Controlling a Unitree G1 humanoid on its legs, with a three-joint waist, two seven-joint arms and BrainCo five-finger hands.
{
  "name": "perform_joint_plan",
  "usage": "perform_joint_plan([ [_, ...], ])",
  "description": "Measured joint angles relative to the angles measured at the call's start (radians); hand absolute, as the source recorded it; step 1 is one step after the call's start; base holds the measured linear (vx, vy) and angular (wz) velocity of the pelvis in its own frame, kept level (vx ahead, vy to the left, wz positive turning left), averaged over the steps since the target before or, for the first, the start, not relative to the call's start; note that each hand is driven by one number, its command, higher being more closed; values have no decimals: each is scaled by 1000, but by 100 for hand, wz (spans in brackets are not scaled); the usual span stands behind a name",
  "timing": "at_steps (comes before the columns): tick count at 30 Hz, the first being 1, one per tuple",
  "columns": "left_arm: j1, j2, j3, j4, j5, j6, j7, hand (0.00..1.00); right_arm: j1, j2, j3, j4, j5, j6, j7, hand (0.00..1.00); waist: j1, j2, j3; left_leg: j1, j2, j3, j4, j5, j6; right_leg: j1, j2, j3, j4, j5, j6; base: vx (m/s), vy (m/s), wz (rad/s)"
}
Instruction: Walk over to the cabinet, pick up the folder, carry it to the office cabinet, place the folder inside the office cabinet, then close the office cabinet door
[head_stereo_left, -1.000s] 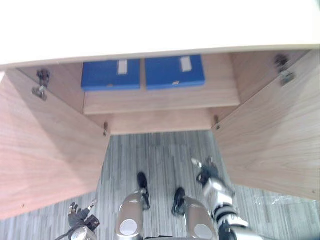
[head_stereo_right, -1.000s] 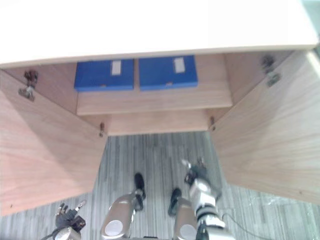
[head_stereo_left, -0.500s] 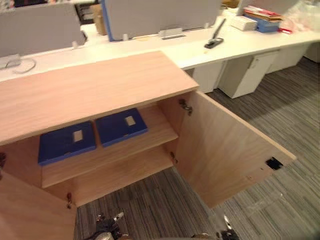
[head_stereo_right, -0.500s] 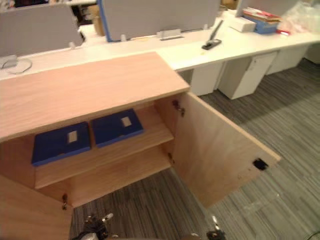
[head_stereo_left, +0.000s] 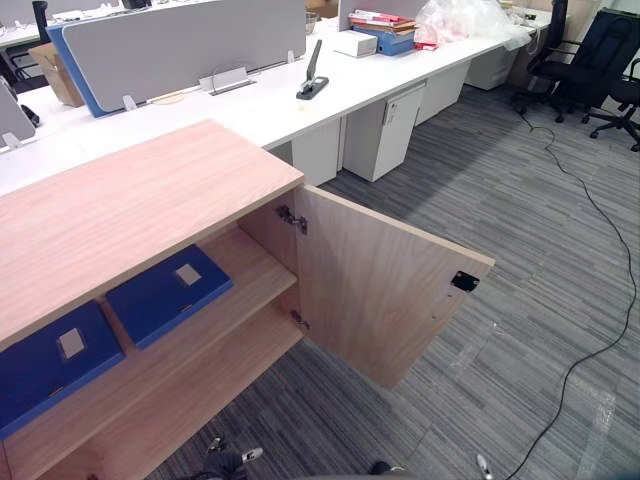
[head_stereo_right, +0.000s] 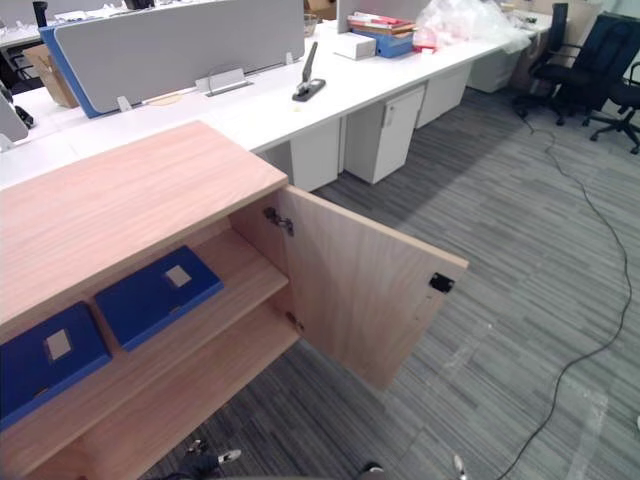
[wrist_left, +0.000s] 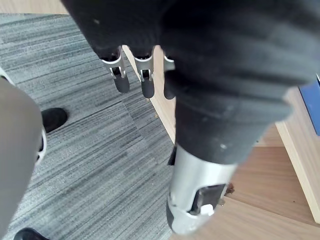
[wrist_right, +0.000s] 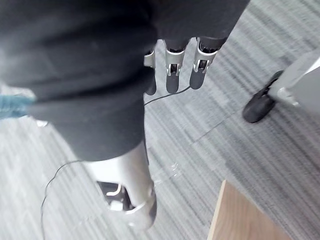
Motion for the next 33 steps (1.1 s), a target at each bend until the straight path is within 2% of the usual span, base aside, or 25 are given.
perform_joint_plan([
  [7, 25, 25, -46, -30, 5, -5, -4, 0, -119, -168, 189, -203, -285, -12, -23, 0, 0, -2, 1, -3, -24, -9, -14, -1, 2, -16, -24, 4, 24, -4, 7, -21, -1, 1],
  [9, 32, 29, -51, -41, 8, -9, -11, 0, -167, -206, 240, -208, -346, -16, -20, 0, 1, -1, 1, -16, -28, -15, -14, 0, 3, -31, -29, 4, 29, -4, 7, -46, -10, 4],
  [13, 36, 33, -53, -47, 7, -19, -21, 0, -283, -278, 352, -176, -395, -16, -13, 0, 5, 7, 0, -34, -34, -39, -14, 4, 9, -40, -43, -7, 41, -4, 7, -25, -10, 13],
  [20, 49, 50, -70, -67, 4, -20, -21, 0, -457, -303, 590, -136, -508, -11, 10, 0, 20, 8, 11, -42, -36, -51, -14, 5, 10, -40, -44, -12, 38, -3, 8, -38, -7, 3],
  [23, 62, 56, -70, -74, 4, -21, -21, 0, -469, -352, 670, -131, -553, 2, 10, 0, 17, 6, 13, -49, -35, -53, -15, 6, 11, -41, -41, -16, 28, 1, 9, -10, -4, 1],
  [27, 68, 60, -70, -75, 4, -21, -21, 0, -472, -391, 762, -141, -620, 6, 46, 0, 6, 4, 15, -48, -29, -53, -22, 11, 10, -41, -27, -10, 12, 11, 7, -15, -21, -7],
  [33, 74, 63, -63, -82, 4, -22, -21, 0, -485, -420, 890, -183, -619, 18, 60, 0, -2, -1, 23, -54, -22, -51, -33, 22, 5, -39, 3, -3, -46, 47, -4, -40, -27, -10],
])
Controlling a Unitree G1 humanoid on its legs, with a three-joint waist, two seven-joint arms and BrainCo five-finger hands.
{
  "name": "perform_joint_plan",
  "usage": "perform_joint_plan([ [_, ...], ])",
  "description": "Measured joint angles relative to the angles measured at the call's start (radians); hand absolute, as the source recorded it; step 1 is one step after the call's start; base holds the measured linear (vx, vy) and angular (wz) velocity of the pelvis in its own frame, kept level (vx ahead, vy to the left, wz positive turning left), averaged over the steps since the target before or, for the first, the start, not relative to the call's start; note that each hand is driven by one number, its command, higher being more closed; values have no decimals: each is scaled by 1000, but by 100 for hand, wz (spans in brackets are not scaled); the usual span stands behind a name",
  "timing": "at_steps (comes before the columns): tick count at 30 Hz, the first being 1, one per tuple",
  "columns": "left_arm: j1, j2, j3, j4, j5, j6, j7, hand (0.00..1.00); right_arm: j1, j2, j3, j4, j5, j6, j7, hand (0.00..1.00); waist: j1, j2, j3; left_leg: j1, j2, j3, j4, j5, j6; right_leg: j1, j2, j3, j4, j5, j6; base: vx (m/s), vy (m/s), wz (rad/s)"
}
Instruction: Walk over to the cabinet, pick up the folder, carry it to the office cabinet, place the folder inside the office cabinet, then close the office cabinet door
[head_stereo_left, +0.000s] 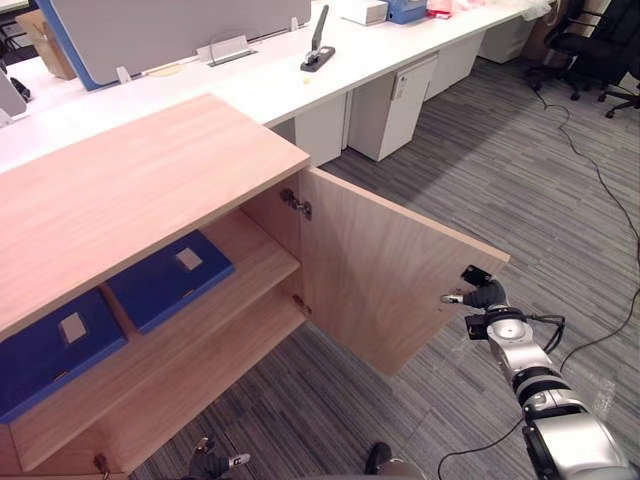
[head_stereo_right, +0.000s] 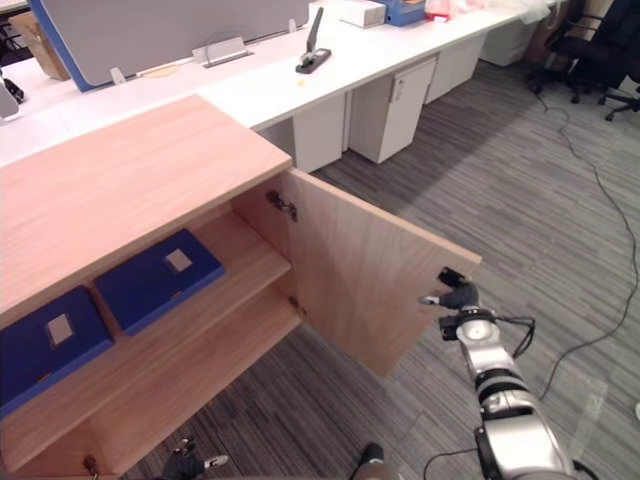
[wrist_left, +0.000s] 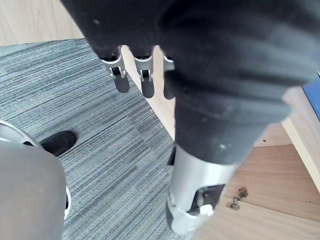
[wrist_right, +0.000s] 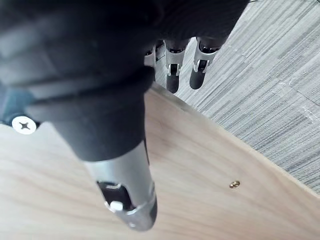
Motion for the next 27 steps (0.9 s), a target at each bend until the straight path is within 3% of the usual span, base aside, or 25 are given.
perform_joint_plan([
  [2, 0, 2, 4, 0, 0, 0, 0, 0, 5, -36, 89, -55, 0, 7, 22, 0, -7, -1, 8, -1, 3, 1, 0, 1, -2, 0, 9, 2, -18, 10, -4, -57, -41, -16],
  [7, -1, 3, 21, 16, 1, 0, 0, 0, 43, -229, 438, -322, -63, 14, 132, 0, -37, -7, 12, -13, 29, -6, 22, -7, 0, 0, 38, 6, -40, 21, -12, -43, -59, -9],
  [9, -10, 4, 43, 25, 6, 1, -2, 0, 35, -304, 635, -518, -225, -11, 250, 0, -37, -14, 10, -16, 54, -4, 41, -8, -2, 0, 57, 7, -38, 15, -21, -52, -96, -7],
  [11, -27, 3, 63, 44, 5, 4, -3, 0, 22, -299, 729, -626, -297, -26, 329, 0, -26, -19, 10, -17, 68, -7, 54, -9, -2, 0, 67, 7, -28, 7, -32, -42, -83, -1],
  [12, -37, 1, 73, 52, 3, 7, -4, 0, 20, -294, 796, -688, -317, -56, 406, 0, -12, -20, 9, -21, 74, -18, 57, -9, -2, -1, 71, 7, -23, 3, -37, -37, -67, 10],
  [14, -42, -9, 112, 53, -2, 13, -5, 0, 28, -198, 842, -748, -313, -88, 473, 0, 7, -22, 7, -35, 76, -46, 61, -9, -2, -4, 71, 0, -16, -3, -41, -26, -45, 15],
  [17, -39, -9, 155, 53, -7, 14, -5, 0, 42, -205, 954, -818, -314, -152, 593, 0, 38, -30, 8, -40, 74, -64, 64, -9, -2, -3, 61, -9, -1, -12, -40, 15, 9, 20],
  [19, -16, -1, 220, 53, -28, 23, -2, 0, 138, -210, 986, -829, -322, -166, 666, 0, 45, -58, 7, -52, 68, -79, 69, -12, -4, -10, 46, -17, 16, -20, -34, 29, 34, 15],
  [23, 15, 7, 295, 53, -46, 31, 2, 0, 175, -234, 973, -829, -359, -164, 691, 0, 37, -83, -6, -53, 53, -82, 75, -25, 3, -11, 24, -16, 27, -21, -31, 12, 48, 4],
  [27, 16, -5, 327, 50, -67, 33, 5, 0, 186, -177, 900, -771, -379, -160, 682, 0, 62, -85, -13, -69, 36, -118, 85, -29, 10, -9, -9, -40, 54, -31, -17, -17, 25, 24],
])
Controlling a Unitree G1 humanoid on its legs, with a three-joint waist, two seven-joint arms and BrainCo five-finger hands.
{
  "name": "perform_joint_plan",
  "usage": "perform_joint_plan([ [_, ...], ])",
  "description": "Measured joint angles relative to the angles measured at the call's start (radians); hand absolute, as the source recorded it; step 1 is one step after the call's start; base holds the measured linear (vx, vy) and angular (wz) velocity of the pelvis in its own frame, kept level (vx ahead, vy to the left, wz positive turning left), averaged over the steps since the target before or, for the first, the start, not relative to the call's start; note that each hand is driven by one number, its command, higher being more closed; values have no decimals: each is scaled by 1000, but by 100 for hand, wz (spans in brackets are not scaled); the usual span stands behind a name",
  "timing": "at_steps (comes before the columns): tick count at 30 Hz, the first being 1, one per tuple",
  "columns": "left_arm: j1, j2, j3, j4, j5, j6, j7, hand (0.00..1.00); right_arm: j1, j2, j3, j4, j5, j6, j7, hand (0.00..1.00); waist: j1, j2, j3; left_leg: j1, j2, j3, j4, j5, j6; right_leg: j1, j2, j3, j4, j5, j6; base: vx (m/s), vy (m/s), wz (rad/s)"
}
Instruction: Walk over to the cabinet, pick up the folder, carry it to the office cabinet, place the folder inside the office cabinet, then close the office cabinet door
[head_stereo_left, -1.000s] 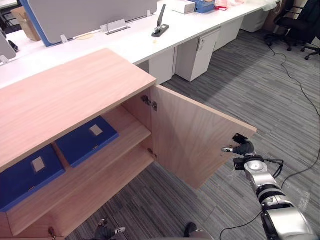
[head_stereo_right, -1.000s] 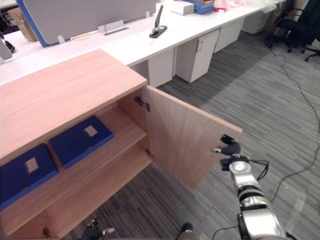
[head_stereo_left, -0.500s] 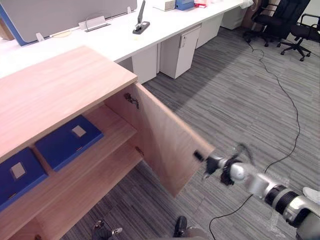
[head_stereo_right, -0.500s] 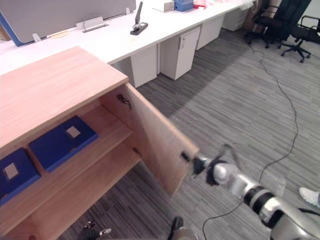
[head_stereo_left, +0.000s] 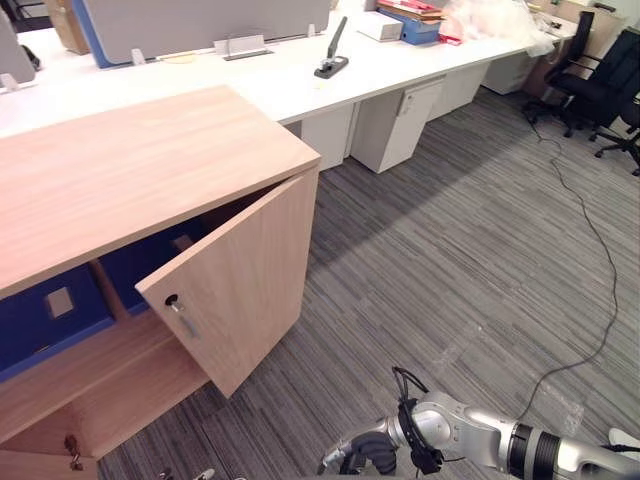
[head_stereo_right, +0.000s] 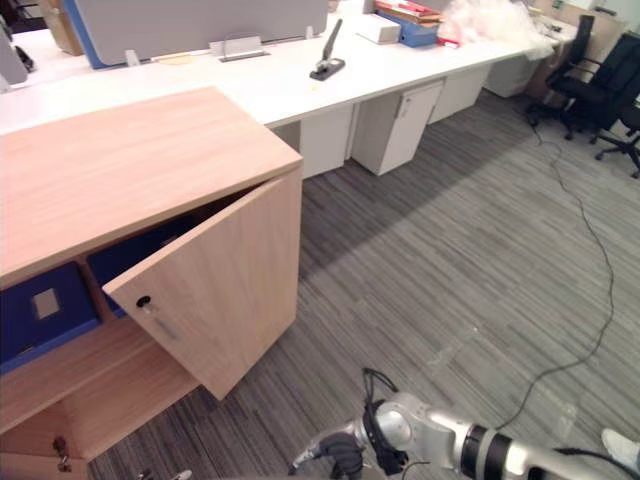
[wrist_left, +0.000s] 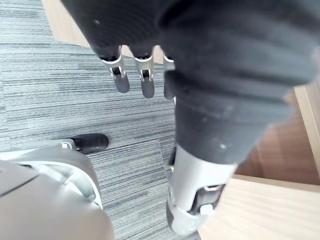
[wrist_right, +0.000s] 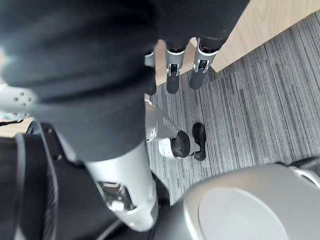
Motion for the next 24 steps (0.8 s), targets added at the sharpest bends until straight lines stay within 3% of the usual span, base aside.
perform_joint_plan([
  [2, 5, -20, -1, -11, -4, 0, 4, 0, 11, 60, -41, 86, -33, 11, -27, 0, 8, 4, -1, -19, -20, -53, 6, -3, 7, 0, -46, -40, 51, -27, 17, -4, 41, 76],
  [4, 14, -42, -7, -14, -8, 0, 9, 0, 42, 155, -107, 244, -72, 34, -65, 0, 23, 6, -2, -36, -78, -157, 2, -8, 22, 15, -154, -111, 171, -90, 49, 17, 72, 120],
  [5, 17, -41, -15, -15, -9, 0, 12, 0, 57, 181, -133, 283, -92, 42, -84, 0, 26, 7, -4, -44, -95, -189, 2, -8, 28, 24, -182, -135, 197, -101, 57, 28, 69, 152],
  [7, 23, -39, -46, -17, -11, 1, 21, 0, 90, 264, -221, 416, -138, 69, -149, 0, 29, 14, -11, -78, -132, -301, -1, -3, 48, 30, -241, -107, 272, -102, 34, 34, 54, 164],
  [8, 23, -35, -72, -19, -11, 2, 27, 0, 107, 320, -286, 512, -152, 85, -189, 0, 26, 23, -11, -101, -153, -385, 5, 4, 60, 18, -251, 0, 335, -90, -18, 70, 72, 204],
  [9, 16, -31, -94, -19, -12, 7, 31, 0, 115, 385, -369, 624, -159, 102, -226, 0, 28, 40, 4, -105, -160, -468, 11, 10, 71, -10, -235, 160, 406, -91, -48, 85, 52, 209],
  [10, 14, -21, -105, -18, -13, 11, 36, 0, 119, 424, -423, 687, -157, 110, -250, 0, 27, 41, 3, -124, -157, -519, 26, 11, 71, -11, -195, 257, 406, -136, -28, 114, -87, 248],
  [11, -6, -6, -126, -18, -11, 12, 39, 0, 119, 506, -581, 831, -118, 129, -322, 0, 22, 43, 5, -183, -165, -647, 60, 11, 71, -4, -85, 455, 351, -218, 9, 72, -145, 221],
  [13, -49, -7, -141, -10, -10, 14, 40, 0, 111, 565, -781, 978, -75, 157, -400, 0, 23, 48, 30, -215, -195, -788, 71, 23, 58, 20, -12, 545, 275, -254, 58, 2, -192, 257],
  [15, -61, -7, -160, -10, 8, 20, 40, 0, 122, 606, -927, 1072, 56, 184, -488, 0, 21, 29, 40, -226, -245, -885, 75, 37, 39, 46, -9, 528, 179, -252, 75, -76, -215, 209],
  [16, -65, -7, -158, -8, 18, 25, 40, 0, 138, 612, -985, 1100, 102, 188, -518, 0, 16, 27, 45, -224, -264, -938, 78, 41, 30, 74, -27, 475, 185, -285, 120, -31, -227, 158],
  [19, -43, -48, -154, -10, 45, 31, 40, 0, 186, 618, -1158, 1128, 272, 203, -594, 0, 24, 94, 37, -253, -221, -994, 57, 61, -1, 104, 12, 348, 168, -308, 93, 29, -202, 103],
  [20, -38, -49, -154, -10, 42, 31, 40, 0, 190, 618, -1184, 1127, 287, 203, -607, 0, 24, 97, 35, -257, -215, -1008, 57, 71, -15, 115, 22, 329, 162, -310, 92, 94, -230, 81],
  [22, -35, -44, -155, -11, 27, 32, 38, 0, 228, 627, -1254, 1111, 320, 206, -640, 0, 22, 80, 44, -258, -215, -1049, 54, 91, -35, 166, 33, 249, 140, -321, 86, 104, -178, 91],
  [24, -33, -36, -155, -33, 9, 31, 37, 0, 256, 637, -1305, 1110, 342, 206, -647, 0, 24, 59, 58, -267, -227, -1042, 59, 118, -26, 208, 31, 173, 135, -331, 83, 97, -148, 103],
])
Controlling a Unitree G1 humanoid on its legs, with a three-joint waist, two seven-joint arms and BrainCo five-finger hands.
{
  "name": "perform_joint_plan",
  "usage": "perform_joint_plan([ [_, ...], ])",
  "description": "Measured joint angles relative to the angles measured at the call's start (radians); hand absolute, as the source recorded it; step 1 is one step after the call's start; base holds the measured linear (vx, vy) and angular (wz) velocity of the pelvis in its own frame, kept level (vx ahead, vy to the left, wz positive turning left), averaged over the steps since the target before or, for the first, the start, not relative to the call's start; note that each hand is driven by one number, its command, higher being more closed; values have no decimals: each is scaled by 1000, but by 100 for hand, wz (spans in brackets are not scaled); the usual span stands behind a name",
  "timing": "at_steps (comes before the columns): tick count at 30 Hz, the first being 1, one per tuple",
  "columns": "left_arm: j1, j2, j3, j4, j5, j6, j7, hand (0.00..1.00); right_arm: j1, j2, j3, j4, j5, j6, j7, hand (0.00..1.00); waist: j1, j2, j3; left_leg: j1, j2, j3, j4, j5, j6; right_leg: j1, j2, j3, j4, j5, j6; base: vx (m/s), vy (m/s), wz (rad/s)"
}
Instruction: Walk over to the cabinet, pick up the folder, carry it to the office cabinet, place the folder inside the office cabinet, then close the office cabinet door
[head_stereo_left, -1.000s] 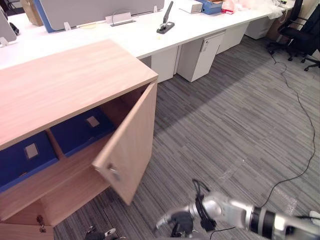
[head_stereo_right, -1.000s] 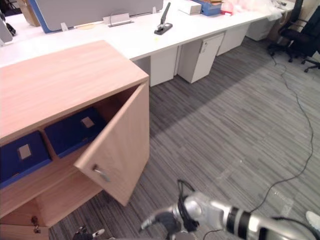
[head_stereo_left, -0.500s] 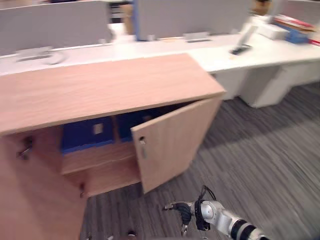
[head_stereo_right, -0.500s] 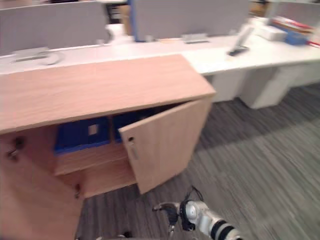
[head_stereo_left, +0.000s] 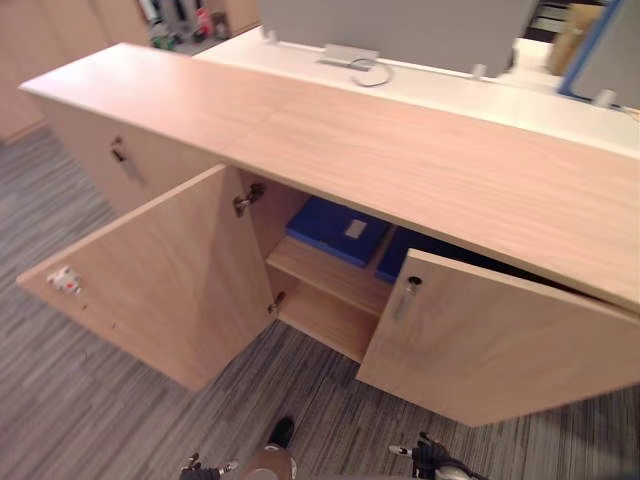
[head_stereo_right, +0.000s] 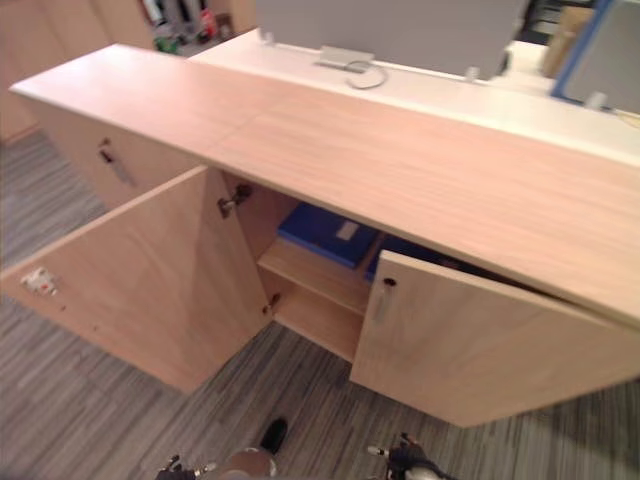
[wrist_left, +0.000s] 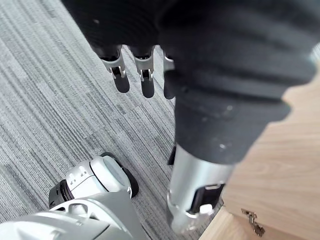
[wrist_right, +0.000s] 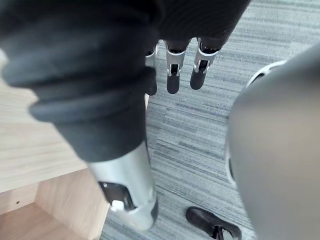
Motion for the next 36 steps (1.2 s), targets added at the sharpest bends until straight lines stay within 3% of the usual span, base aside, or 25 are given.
perform_joint_plan([
  [2, -2, 11, -10, -9, -13, -1, -1, 0, 2, 12, -46, 1, -3, 1, 0, 0, -1, -19, 12, -18, -10, 115, -9, 46, 41, 19, -8, -56, -17, 1, -2, 70, -70, 85],
  [3, -5, 20, -29, -7, -18, -1, -1, 0, 2, 18, -75, 1, -3, 1, 1, 0, -2, -27, 20, -36, 1, 284, 10, 32, 82, 22, -12, -84, -24, 2, -5, 34, 45, 56],
  [4, -19, 35, -39, -1, -20, 1, -2, 0, 2, 24, -96, 1, -3, 1, 1, 0, -3, -36, 31, -85, 34, 481, 175, -70, 127, 34, -27, -106, -19, 2, -5, 48, 60, 49],
  [6, -11, 40, -57, 4, -19, 4, -2, 0, 8, 19, -115, -1, -2, 6, 0, 0, -5, -33, 33, -95, 76, 638, 354, -168, 147, 63, -39, -117, -19, 1, -3, 108, 78, 30],
  [7, -7, 41, -78, 3, -14, 4, -5, 0, 8, 16, -115, -6, -2, 10, 0, 0, -12, -22, 27, -93, 76, 684, 343, -189, 158, 68, -36, -134, -18, -4, 5, 143, 115, 46],
  [8, -10, 52, -84, 5, -8, 5, -11, 0, 7, 22, -131, -11, 0, 11, 0, 0, -20, -20, 25, -87, 57, 679, 291, -181, 170, 59, -44, -142, -18, -10, 13, 135, 138, 69],
  [10, -11, 63, -73, 4, -27, 13, -24, 0, 6, 43, -180, -10, 44, 16, 0, 0, -27, -52, 22, -31, -39, 637, 71, -55, 189, 51, -60, -147, -71, -2, -10, 54, 68, 84],
  [13, -8, 44, -38, -1, -118, 12, -24, 0, 8, 39, -197, -11, 190, 12, -2, 0, -25, -35, 28, 34, -90, 595, -109, 40, 193, 54, -66, -151, -79, -1, -11, 24, 38, 65],
  [14, 10, 18, 24, -25, -181, 12, -21, 0, 7, 38, -212, -21, 257, 3, -1, 0, -26, -27, 28, 82, -105, 575, -203, 84, 190, 66, -69, -164, -81, 1, -9, 15, 37, 27],
  [20, 43, -35, 155, -317, -233, 3, -9, 0, 16, 43, -223, -40, 254, -4, 1, 0, -26, -20, 16, 84, -118, 549, -207, 85, 192, 92, -67, -192, -103, 2, -9, -9, 13, 16],
  [26, 3, 14, 338, -377, -209, -4, 11, 0, 32, 42, -238, -43, 191, 10, 11, 0, -30, -20, 3, 116, -116, 581, -208, 57, 195, 126, -63, -162, -149, 14, -20, 26, -16, -18],
  [29, -24, 89, 407, -357, -137, 31, 6, 0, 39, 40, -306, -42, 193, 19, 27, 0, -30, -20, 3, 136, -111, 611, -208, 36, 192, 137, -61, -129, -159, 27, -27, 63, -25, -29],
  [32, -71, 236, 438, -288, -59, 55, -6, 0, 47, 37, -354, -39, 193, 31, 48, 0, -29, -12, -8, 170, -88, 639, -208, 12, 174, 153, -43, -85, -170, 53, -65, 71, -36, -36],
  [34, -151, 373, 436, -198, -18, 63, -20, 0, 46, 33, -403, -36, 193, 32, 59, 0, -28, -12, -15, 186, -69, 666, -207, 3, 165, 150, -33, -55, -166, 66, -67, 64, -42, -37],
  [36, -214, 448, 425, -139, 5, 67, -31, 0, 45, 23, -435, -36, 194, 33, 66, 0, -29, -13, -19, 201, -58, 685, -207, -7, 157, 148, -28, -34, -159, 71, -69, 53, -21, -40],
])
